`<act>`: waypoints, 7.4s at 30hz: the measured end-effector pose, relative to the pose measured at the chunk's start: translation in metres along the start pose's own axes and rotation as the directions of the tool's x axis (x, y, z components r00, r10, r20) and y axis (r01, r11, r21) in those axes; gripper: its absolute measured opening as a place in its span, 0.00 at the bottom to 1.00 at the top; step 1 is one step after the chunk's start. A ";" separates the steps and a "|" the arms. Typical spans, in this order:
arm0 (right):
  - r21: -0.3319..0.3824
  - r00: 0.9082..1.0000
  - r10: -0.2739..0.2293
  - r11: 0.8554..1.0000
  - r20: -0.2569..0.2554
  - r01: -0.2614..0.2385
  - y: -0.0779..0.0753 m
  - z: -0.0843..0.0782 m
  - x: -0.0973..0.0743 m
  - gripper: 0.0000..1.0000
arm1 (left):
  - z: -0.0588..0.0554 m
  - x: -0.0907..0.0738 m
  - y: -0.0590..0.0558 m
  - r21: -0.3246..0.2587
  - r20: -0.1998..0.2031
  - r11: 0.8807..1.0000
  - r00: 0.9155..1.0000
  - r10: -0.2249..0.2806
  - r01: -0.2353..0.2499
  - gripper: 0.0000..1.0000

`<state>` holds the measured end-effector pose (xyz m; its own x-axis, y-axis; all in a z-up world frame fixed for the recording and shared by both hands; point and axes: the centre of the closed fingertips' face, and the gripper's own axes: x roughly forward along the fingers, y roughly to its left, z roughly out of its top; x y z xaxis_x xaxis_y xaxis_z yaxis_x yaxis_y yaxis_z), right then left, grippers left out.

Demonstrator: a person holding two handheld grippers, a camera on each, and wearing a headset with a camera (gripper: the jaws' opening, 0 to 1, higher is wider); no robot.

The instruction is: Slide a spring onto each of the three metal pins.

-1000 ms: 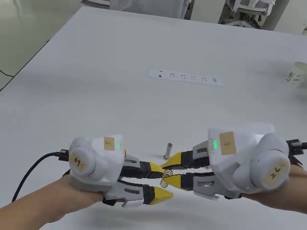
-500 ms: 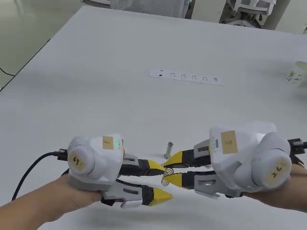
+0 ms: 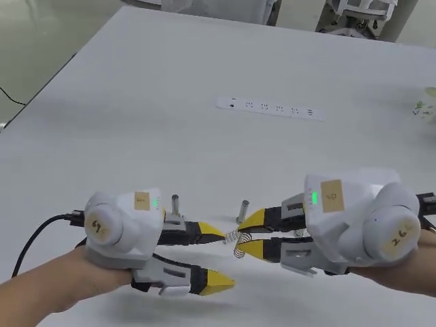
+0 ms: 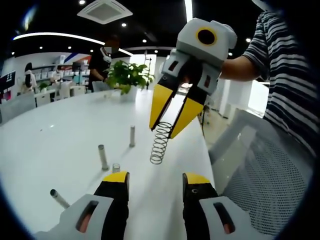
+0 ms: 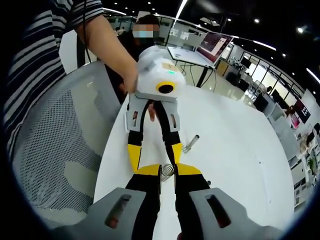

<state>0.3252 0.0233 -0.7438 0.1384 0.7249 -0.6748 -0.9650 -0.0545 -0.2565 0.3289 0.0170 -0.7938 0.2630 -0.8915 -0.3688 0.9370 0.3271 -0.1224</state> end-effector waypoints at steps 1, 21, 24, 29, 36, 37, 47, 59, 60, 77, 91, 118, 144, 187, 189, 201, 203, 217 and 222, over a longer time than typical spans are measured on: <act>0.001 1.000 -0.001 1.000 0.000 0.001 0.000 0.000 0.000 0.07 | 0.000 -0.001 0.000 0.000 0.000 1.000 1.000 0.000 0.000 0.38; 0.016 1.000 -0.027 1.000 -0.011 0.027 -0.007 -0.007 -0.003 0.07 | -0.008 -0.034 0.011 -0.036 0.020 0.997 0.997 0.073 -0.072 0.54; 0.014 0.999 -0.029 0.999 -0.015 0.029 -0.008 -0.008 -0.003 0.07 | -0.009 -0.039 0.015 -0.038 0.022 0.995 0.996 0.089 -0.088 0.59; 0.014 0.999 -0.032 0.999 -0.017 0.033 -0.009 -0.009 -0.004 0.07 | -0.009 -0.046 0.019 -0.045 0.028 0.993 0.993 0.113 -0.111 0.61; 0.011 0.999 -0.039 0.999 -0.022 0.039 -0.011 -0.010 -0.005 0.07 | -0.008 -0.052 0.022 -0.053 0.039 0.989 0.989 0.140 -0.137 0.64; 0.011 0.999 -0.039 0.999 -0.022 0.039 -0.011 -0.010 -0.005 0.07 | -0.008 -0.052 0.022 -0.054 0.041 0.989 0.989 0.142 -0.140 0.65; 0.021 0.998 -0.051 0.998 -0.033 0.052 -0.016 -0.016 -0.010 0.07 | -0.008 -0.064 0.029 -0.062 0.061 0.979 0.978 0.198 -0.194 0.81; 0.043 0.996 -0.069 0.997 -0.048 0.071 -0.020 -0.026 -0.018 0.07 | -0.014 -0.069 0.035 -0.067 0.058 0.972 0.972 0.228 -0.224 0.98; 0.045 0.996 -0.070 0.996 -0.050 0.072 -0.020 -0.027 -0.019 0.07 | -0.015 -0.070 0.036 -0.059 0.055 0.971 0.971 0.233 -0.230 0.98; 0.085 0.988 -0.129 0.987 -0.087 0.136 -0.038 -0.049 -0.037 0.07 | -0.016 -0.080 0.042 -0.082 0.063 0.960 0.960 0.272 -0.267 0.98; 0.122 0.971 -0.197 0.969 -0.134 0.213 -0.064 -0.075 -0.056 0.07 | -0.019 -0.083 0.043 -0.093 0.062 0.956 0.957 0.285 -0.279 0.98; 0.196 0.955 -0.243 0.941 -0.172 0.275 -0.085 -0.101 -0.059 0.07 | -0.025 -0.088 0.046 -0.101 0.047 0.949 0.952 0.303 -0.297 0.98; 0.242 0.954 -0.240 0.929 -0.181 0.280 -0.086 -0.111 -0.053 0.07 | -0.020 -0.091 0.048 -0.109 0.066 0.946 0.947 0.313 -0.305 0.98; 0.340 0.954 -0.186 0.904 -0.234 0.259 -0.077 -0.156 -0.018 0.08 | -0.024 -0.094 0.049 -0.123 0.056 0.941 0.945 0.322 -0.314 0.98; 0.335 0.954 -0.188 0.906 -0.232 0.260 -0.077 -0.156 -0.018 0.08 | -0.024 -0.094 0.050 -0.124 0.056 0.941 0.945 0.323 -0.314 0.98; 0.365 0.956 -0.186 0.894 -0.225 0.260 -0.077 -0.155 -0.017 0.08 | -0.024 -0.094 0.049 -0.130 0.056 0.942 0.946 0.320 -0.311 0.98; 0.369 0.958 -0.185 0.893 -0.220 0.257 -0.076 -0.154 -0.017 0.09 | -0.024 -0.094 0.050 -0.131 0.056 0.941 0.946 0.320 -0.311 0.98; 0.411 0.958 -0.208 0.870 -0.195 0.273 -0.076 -0.146 -0.022 0.17 | -0.021 -0.094 0.049 -0.134 0.060 0.940 0.944 0.323 -0.314 0.98; 0.423 0.958 -0.220 0.862 -0.184 0.279 -0.077 -0.144 -0.023 0.18 | -0.021 -0.094 0.048 -0.136 0.063 0.940 0.944 0.323 -0.313 0.98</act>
<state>0.4282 -0.0883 -0.8084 0.3858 0.5805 -0.7170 -0.8875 0.4459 -0.1165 0.3446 0.1233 -0.7845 0.5654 -0.7558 -0.3302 0.7674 0.6288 -0.1252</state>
